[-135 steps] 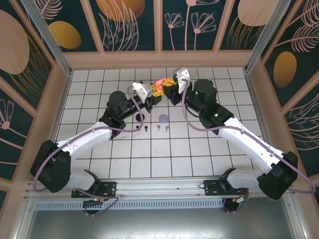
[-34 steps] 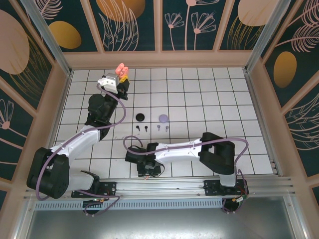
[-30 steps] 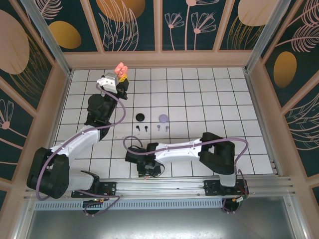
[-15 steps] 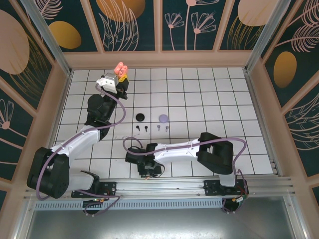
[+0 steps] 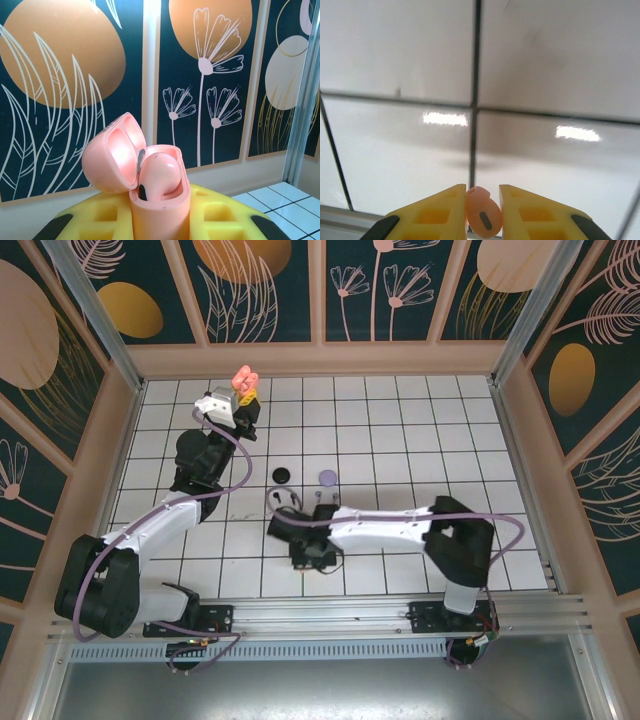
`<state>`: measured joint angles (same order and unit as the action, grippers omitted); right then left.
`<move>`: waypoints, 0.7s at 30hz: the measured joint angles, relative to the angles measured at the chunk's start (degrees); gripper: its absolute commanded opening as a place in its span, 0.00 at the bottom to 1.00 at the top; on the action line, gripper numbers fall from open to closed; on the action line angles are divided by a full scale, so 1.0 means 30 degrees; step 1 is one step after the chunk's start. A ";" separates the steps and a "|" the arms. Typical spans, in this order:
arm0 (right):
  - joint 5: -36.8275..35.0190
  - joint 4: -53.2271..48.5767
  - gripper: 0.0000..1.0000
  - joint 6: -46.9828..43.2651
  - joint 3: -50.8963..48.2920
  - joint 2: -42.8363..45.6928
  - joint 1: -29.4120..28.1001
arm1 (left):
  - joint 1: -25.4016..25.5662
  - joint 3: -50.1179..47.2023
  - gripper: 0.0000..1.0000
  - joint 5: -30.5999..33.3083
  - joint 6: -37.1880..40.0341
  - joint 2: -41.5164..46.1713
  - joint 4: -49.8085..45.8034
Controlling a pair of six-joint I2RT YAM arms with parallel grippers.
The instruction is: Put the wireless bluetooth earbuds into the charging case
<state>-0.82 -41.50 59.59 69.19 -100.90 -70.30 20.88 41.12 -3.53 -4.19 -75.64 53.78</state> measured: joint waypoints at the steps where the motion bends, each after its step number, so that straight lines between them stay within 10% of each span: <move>1: -0.0321 -0.0102 0.22 -0.0284 -0.0248 0.0619 0.0597 | 0.0000 0.0000 0.00 -0.0102 -0.0007 0.0000 0.0000; 21: -0.2361 -0.0240 0.25 -0.9836 -0.3249 0.1421 0.8502 | 0.0000 0.0007 0.00 -0.1690 -0.0372 0.0022 -0.0605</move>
<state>-7.90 -42.22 30.09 59.44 -96.64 -44.80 20.88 41.15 -8.60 -5.30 -75.57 51.96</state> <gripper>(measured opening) 0.244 0.228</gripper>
